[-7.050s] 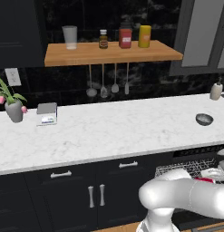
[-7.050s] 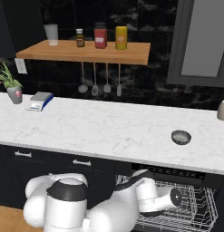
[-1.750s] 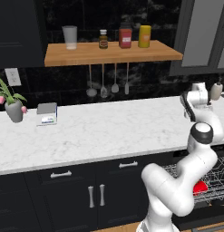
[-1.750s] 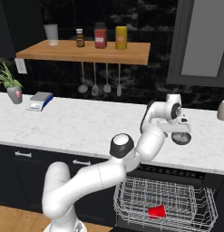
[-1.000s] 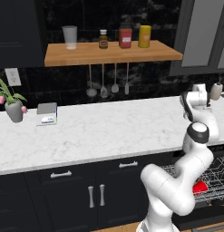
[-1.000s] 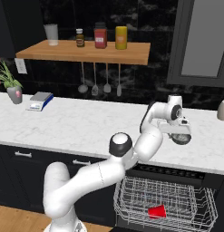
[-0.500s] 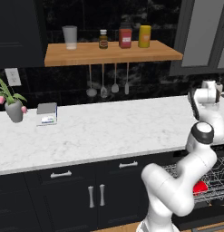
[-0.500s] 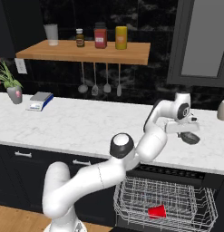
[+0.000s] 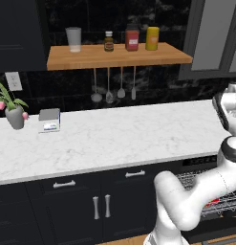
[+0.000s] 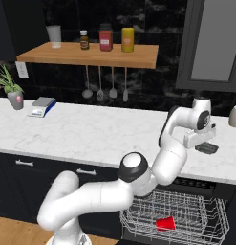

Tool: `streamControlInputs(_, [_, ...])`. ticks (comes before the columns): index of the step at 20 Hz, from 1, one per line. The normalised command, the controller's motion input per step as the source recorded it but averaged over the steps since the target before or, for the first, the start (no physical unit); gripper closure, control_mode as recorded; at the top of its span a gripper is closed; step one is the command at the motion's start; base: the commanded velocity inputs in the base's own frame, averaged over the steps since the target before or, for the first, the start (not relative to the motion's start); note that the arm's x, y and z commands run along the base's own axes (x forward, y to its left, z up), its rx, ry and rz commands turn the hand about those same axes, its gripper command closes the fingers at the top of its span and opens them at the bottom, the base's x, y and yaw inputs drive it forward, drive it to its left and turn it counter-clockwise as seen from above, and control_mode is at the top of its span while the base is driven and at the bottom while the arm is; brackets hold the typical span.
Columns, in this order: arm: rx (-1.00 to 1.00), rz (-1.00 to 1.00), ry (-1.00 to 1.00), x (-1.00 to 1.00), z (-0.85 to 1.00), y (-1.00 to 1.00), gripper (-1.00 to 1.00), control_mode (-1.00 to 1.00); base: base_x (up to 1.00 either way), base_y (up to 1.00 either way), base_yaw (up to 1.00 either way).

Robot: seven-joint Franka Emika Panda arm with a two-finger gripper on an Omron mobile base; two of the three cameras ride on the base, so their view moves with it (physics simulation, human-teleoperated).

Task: Pick up the cup and bowl from the counter, place them in the dishwasher, and close the dishwasher door.

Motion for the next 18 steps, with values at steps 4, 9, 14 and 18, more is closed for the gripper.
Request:
streamControlInputs(4, [0.00,0.38,-0.05,-1.00,-0.05,0.03,1.00,-1.00,0.00,0.00,0.00])
streamControlInputs(9, [0.01,0.01,0.00,-1.00,-0.43,0.56,1.00,-1.00,0.00,0.00,0.00])
streamControlInputs(14, [0.11,-0.20,0.01,-1.00,-0.01,0.55,1.00,-1.00,0.00,0.00,0.00])
streamControlInputs(18, [0.15,-0.51,0.04,-0.70,-0.07,0.00,1.00,-1.00,0.00,0.00,0.00])
